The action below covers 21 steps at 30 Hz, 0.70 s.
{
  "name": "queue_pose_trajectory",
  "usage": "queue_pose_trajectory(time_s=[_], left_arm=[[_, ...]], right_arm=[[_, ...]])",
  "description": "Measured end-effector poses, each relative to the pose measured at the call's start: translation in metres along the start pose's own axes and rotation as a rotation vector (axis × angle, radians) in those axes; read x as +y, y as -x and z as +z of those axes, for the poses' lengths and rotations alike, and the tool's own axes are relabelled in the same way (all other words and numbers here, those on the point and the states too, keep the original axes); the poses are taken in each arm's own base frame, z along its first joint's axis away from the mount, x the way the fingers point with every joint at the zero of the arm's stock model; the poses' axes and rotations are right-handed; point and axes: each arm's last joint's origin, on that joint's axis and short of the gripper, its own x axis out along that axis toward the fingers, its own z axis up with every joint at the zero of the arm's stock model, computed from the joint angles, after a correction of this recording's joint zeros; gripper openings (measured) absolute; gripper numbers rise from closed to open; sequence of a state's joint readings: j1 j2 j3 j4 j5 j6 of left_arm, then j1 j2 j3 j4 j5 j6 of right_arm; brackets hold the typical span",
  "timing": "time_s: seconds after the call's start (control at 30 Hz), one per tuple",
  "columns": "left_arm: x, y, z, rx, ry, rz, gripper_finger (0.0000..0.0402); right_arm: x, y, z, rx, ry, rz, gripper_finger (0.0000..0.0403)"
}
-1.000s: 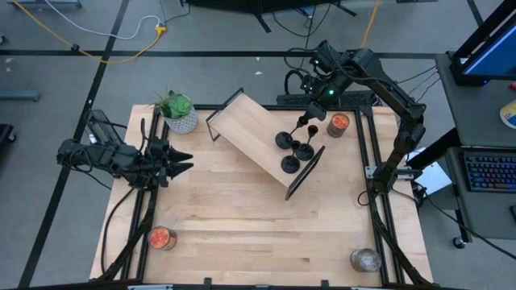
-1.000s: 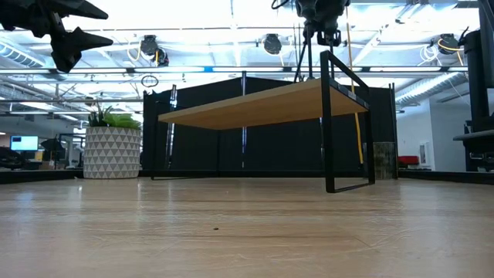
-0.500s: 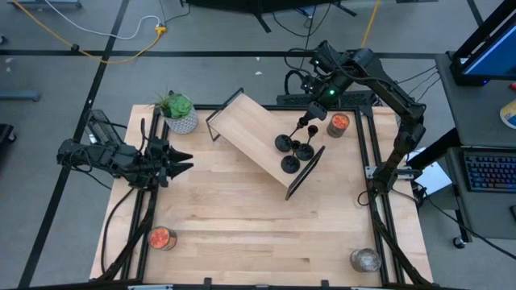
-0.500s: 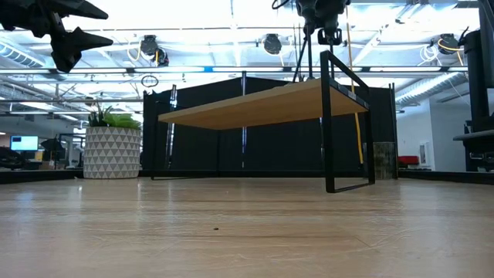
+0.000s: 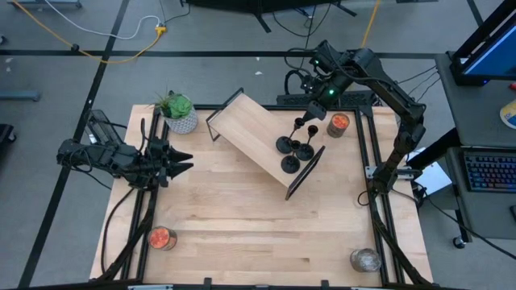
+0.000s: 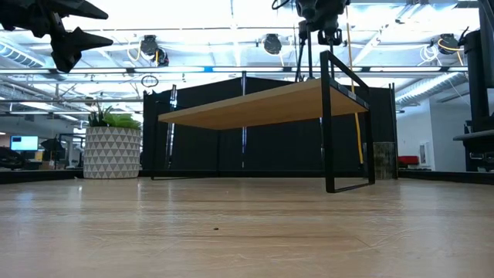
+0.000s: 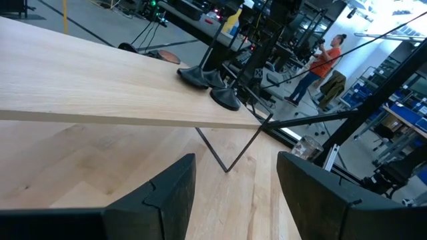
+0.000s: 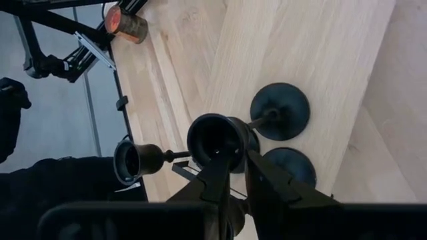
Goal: Pick & Place candle stick holders
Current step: Put the black candle holder on the shelf, then put the top orange scented candle on the shelf
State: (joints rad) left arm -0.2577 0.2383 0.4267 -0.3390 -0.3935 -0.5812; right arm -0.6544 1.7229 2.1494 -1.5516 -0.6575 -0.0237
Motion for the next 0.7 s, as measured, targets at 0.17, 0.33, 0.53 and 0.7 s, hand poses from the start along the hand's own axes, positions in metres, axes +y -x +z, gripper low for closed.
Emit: queue_pose_trajectory(time_s=[0.17,0.33,0.53,0.7], left_arm=[[0.000,0.000,0.000,0.000,0.000,0.000,0.0216],[0.000,0.000,0.000,0.001,0.000,0.000,0.0216],[0.000,0.000,0.000,0.000,0.000,0.000,0.0216],[0.000,0.000,0.000,0.000,0.004,0.000,0.0216]], right_arm=[[0.000,0.001,0.002,-0.024,-0.001,0.001,0.0041],[0.002,0.003,0.002,-0.041,0.007,0.001,0.0039],[0.006,0.008,0.001,-0.078,0.019,0.002,0.0040],[0.021,0.027,-0.010,-0.148,0.080,-0.003,0.0035]])
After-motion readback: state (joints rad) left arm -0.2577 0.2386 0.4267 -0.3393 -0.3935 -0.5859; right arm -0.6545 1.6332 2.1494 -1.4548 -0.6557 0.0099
